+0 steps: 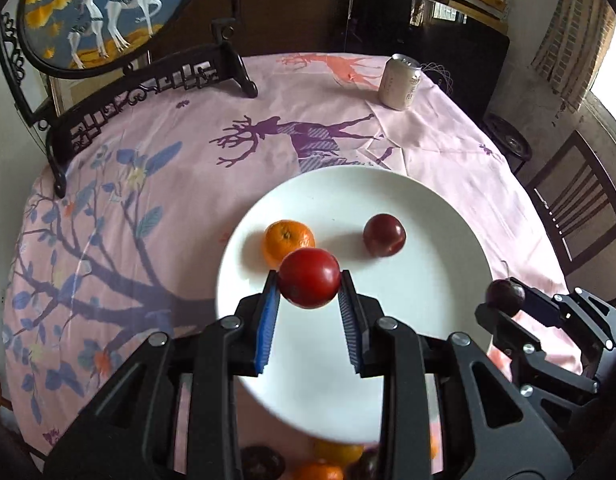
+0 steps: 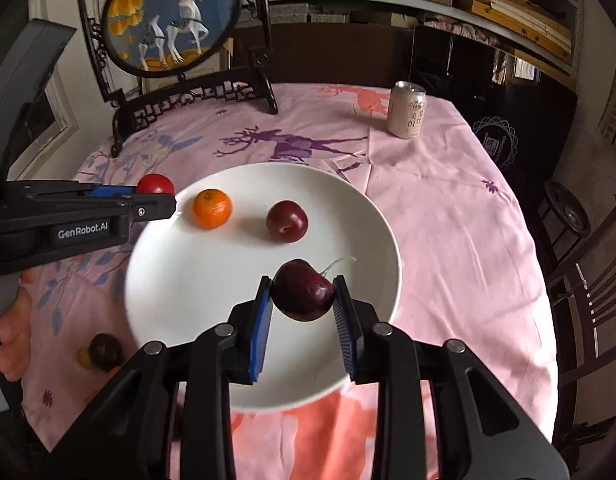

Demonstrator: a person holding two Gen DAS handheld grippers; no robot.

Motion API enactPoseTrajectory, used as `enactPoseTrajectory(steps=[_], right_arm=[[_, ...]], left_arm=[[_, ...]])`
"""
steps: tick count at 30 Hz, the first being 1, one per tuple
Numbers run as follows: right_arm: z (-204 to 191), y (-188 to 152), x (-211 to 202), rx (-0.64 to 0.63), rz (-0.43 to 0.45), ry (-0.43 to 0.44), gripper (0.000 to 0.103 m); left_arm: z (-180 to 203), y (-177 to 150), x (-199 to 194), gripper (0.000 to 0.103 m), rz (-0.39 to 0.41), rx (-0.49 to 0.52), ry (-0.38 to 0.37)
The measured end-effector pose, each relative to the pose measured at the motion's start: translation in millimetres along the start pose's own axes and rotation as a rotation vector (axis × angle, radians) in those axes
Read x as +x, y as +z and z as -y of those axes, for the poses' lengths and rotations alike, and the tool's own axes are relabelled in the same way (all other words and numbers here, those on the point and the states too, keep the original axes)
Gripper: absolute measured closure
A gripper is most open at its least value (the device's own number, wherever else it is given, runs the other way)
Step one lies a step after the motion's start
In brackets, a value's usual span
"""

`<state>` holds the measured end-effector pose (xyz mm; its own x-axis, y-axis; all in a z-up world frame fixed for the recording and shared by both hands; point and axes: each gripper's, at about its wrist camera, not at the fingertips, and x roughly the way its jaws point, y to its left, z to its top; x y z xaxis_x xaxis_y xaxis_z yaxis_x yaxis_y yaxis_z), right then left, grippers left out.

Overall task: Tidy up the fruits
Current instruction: 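Carry cherry and tomato onto the white plate and open both tools, then grasp an orange with the left tool while the right tool grasps another orange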

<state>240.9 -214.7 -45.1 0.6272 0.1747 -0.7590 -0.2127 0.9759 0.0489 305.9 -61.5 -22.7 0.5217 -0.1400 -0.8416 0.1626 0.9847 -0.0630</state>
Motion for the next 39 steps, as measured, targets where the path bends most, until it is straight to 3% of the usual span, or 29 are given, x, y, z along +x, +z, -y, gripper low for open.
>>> enactPoseTrajectory(steps=[5, 12, 14, 15, 16, 21, 23, 25, 30, 35, 39], right_arm=[[10, 19, 59, -0.044, -0.083, -0.031, 0.073], [7, 24, 83, -0.073, -0.102, -0.024, 0.073], [6, 24, 87, -0.073, -0.111, -0.025, 0.073], [6, 23, 89, -0.072, -0.115, -0.028, 0.073], [6, 22, 91, -0.071, -0.12, -0.033, 0.071], [11, 17, 71, -0.074, -0.105, -0.057, 0.047], [13, 8, 46, -0.077, -0.071, -0.061, 0.047], [15, -8, 18, -0.074, -0.049, -0.057, 0.047], [1, -74, -50, -0.024, -0.004, 0.031, 0.038], [-34, -134, -88, -0.031, 0.0, 0.073, 0.037], [-61, -155, -101, -0.063, -0.011, 0.116, 0.037]], left_arm=[[9, 24, 45, 0.073, -0.049, -0.003, -0.012], [14, 37, 64, 0.071, -0.059, 0.001, -0.012], [13, 40, 64, 0.064, -0.053, -0.007, -0.01], [12, 42, 64, 0.048, -0.054, -0.015, -0.015], [10, 43, 62, 0.042, -0.045, -0.027, -0.018], [-2, 32, 18, 0.042, 0.02, -0.024, -0.027], [-10, 13, -9, 0.041, 0.051, -0.024, -0.032], [-18, -14, -36, 0.034, 0.081, -0.022, -0.036], [-46, -99, -82, 0.034, 0.148, -0.066, -0.023], [-71, -169, -97, 0.034, 0.169, -0.119, 0.017], [-84, -199, -97, 0.034, 0.138, -0.14, 0.06]])
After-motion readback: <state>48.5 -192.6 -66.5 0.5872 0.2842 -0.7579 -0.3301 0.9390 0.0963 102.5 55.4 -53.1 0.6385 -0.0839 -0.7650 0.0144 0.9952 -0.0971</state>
